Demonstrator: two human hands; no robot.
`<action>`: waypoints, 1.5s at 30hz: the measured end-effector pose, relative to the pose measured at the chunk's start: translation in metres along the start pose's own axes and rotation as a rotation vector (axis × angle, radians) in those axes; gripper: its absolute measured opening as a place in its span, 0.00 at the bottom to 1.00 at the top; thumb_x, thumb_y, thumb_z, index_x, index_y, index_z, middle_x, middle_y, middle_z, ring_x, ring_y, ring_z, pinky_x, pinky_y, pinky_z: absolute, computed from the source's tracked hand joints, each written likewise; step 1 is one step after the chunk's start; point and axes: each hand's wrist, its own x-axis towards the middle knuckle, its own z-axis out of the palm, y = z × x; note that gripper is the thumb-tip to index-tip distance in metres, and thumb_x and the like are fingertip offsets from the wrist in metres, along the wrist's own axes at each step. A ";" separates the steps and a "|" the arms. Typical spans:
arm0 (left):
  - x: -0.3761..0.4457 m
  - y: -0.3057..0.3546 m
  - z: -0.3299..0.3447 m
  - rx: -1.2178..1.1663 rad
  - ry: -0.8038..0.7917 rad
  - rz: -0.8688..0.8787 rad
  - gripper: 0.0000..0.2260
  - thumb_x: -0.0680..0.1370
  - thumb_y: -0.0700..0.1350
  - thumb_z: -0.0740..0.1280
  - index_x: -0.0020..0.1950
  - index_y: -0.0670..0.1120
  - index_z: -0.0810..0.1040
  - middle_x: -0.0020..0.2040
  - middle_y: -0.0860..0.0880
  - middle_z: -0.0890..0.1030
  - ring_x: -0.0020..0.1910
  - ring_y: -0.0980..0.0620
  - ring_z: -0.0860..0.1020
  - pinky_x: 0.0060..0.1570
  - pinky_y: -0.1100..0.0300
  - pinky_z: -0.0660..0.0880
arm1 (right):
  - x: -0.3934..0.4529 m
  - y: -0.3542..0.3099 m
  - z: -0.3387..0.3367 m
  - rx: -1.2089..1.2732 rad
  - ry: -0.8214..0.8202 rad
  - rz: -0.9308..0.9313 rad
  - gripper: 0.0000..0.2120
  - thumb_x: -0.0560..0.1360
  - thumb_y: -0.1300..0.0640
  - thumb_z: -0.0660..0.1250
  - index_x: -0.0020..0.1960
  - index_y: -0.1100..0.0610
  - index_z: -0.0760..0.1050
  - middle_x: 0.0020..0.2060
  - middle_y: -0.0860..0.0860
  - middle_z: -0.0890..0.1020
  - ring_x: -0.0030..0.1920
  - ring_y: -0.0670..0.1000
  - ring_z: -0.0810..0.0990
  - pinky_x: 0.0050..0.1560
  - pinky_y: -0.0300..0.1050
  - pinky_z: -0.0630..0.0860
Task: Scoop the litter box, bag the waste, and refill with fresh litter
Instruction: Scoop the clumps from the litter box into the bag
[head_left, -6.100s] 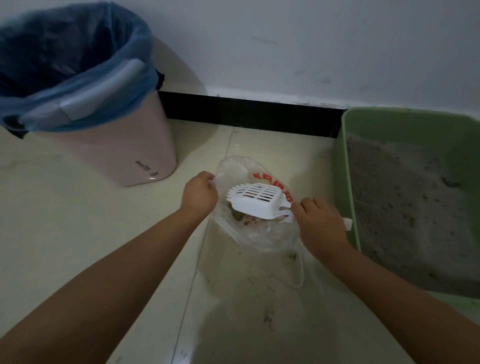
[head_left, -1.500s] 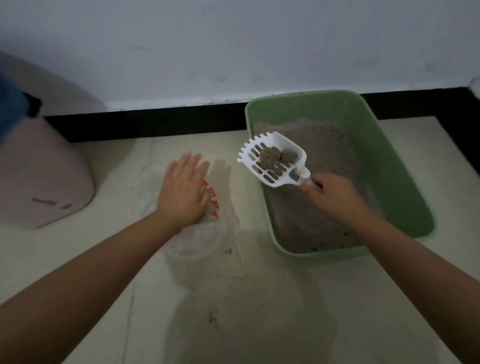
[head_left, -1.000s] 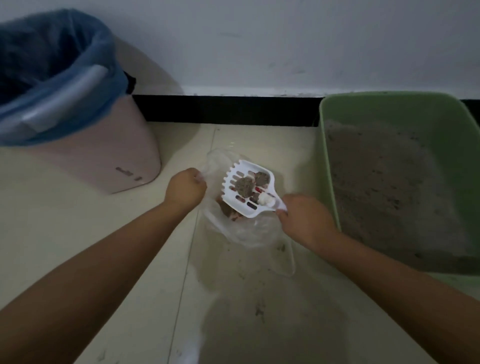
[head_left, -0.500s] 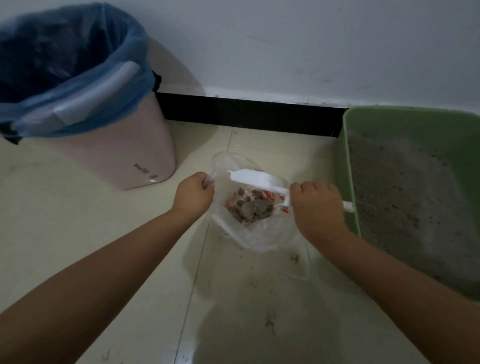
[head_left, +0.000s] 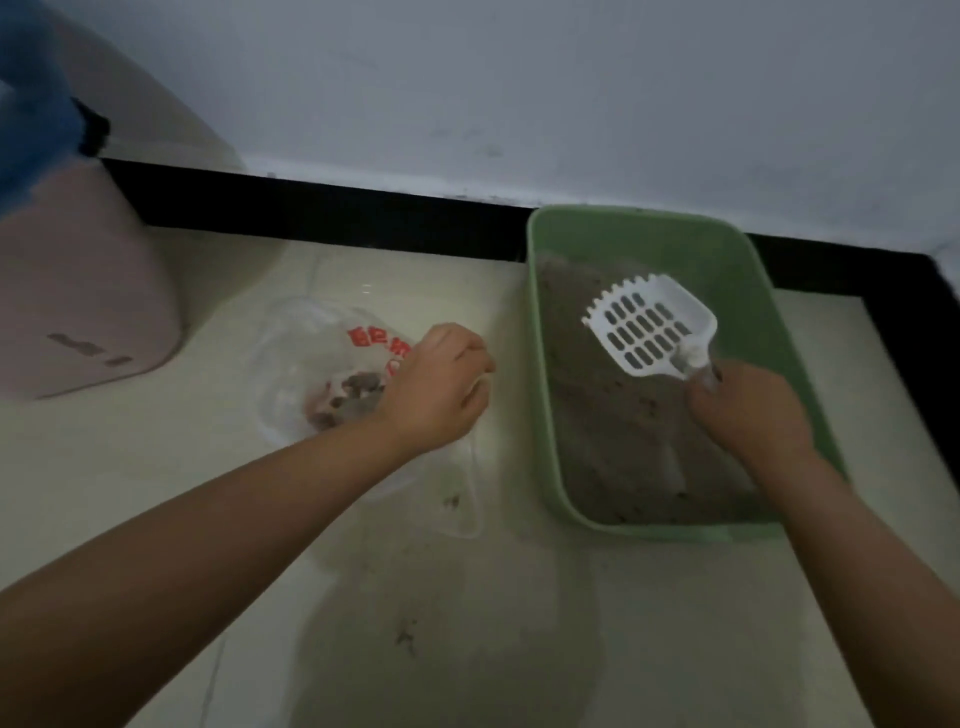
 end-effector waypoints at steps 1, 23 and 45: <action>0.009 0.012 0.012 -0.036 -0.017 0.068 0.14 0.71 0.44 0.58 0.40 0.37 0.80 0.39 0.40 0.80 0.45 0.49 0.70 0.48 0.57 0.68 | 0.001 0.020 -0.004 -0.050 -0.053 0.052 0.19 0.80 0.51 0.55 0.48 0.65 0.76 0.49 0.67 0.79 0.50 0.64 0.78 0.42 0.46 0.68; 0.039 0.019 0.089 -0.003 -0.159 0.601 0.05 0.73 0.46 0.55 0.41 0.46 0.63 0.34 0.42 0.73 0.39 0.46 0.64 0.54 0.51 0.64 | 0.073 0.012 0.080 0.151 -0.410 0.072 0.18 0.81 0.56 0.49 0.69 0.59 0.62 0.38 0.56 0.73 0.39 0.54 0.73 0.42 0.46 0.67; 0.037 0.035 0.081 0.141 -0.214 0.391 0.13 0.67 0.46 0.56 0.32 0.41 0.77 0.31 0.43 0.74 0.39 0.47 0.62 0.55 0.52 0.62 | 0.100 0.013 0.101 0.489 0.004 0.019 0.13 0.79 0.51 0.57 0.42 0.60 0.68 0.38 0.56 0.71 0.39 0.52 0.69 0.34 0.42 0.58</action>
